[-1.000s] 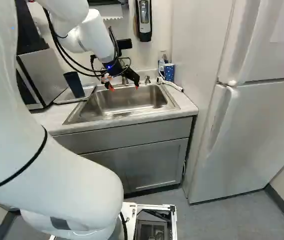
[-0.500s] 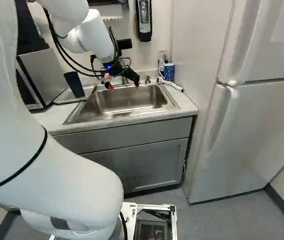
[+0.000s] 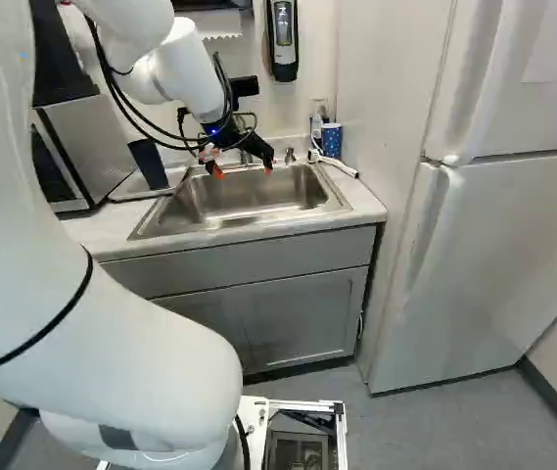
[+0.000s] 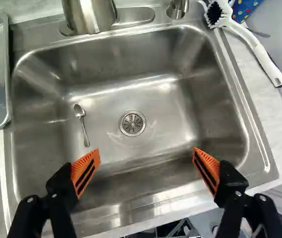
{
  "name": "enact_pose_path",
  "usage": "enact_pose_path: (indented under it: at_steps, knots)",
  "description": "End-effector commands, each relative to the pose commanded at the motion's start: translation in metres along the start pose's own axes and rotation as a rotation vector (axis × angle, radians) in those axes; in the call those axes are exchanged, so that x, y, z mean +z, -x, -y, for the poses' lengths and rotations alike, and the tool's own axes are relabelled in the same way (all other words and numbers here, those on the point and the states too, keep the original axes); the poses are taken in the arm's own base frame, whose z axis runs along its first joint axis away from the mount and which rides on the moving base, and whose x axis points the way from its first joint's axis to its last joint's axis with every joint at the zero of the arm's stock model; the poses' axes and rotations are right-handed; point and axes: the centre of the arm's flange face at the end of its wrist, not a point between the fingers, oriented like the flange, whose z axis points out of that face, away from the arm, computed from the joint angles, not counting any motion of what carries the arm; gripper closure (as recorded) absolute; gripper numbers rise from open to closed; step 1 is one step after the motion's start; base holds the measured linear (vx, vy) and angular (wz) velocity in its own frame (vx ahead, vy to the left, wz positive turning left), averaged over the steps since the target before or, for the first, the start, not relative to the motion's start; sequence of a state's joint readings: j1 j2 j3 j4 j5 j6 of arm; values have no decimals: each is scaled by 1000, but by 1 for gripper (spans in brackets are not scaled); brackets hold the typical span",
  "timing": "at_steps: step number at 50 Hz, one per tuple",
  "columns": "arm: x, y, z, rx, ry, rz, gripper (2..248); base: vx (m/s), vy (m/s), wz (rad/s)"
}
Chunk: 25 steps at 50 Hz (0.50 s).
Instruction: Rinse the cup and place it in the tray
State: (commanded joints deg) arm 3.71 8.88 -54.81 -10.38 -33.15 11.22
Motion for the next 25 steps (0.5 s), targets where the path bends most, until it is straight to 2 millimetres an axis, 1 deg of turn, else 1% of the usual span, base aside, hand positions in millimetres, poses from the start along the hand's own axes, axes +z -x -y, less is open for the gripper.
enact_pose_path:
  at_steps: [12,25]
  knots:
    - [0,0,0,0,0,0,3,-71,-2,7]
    - [0,0,0,0,0,0,3,-103,-2,10]
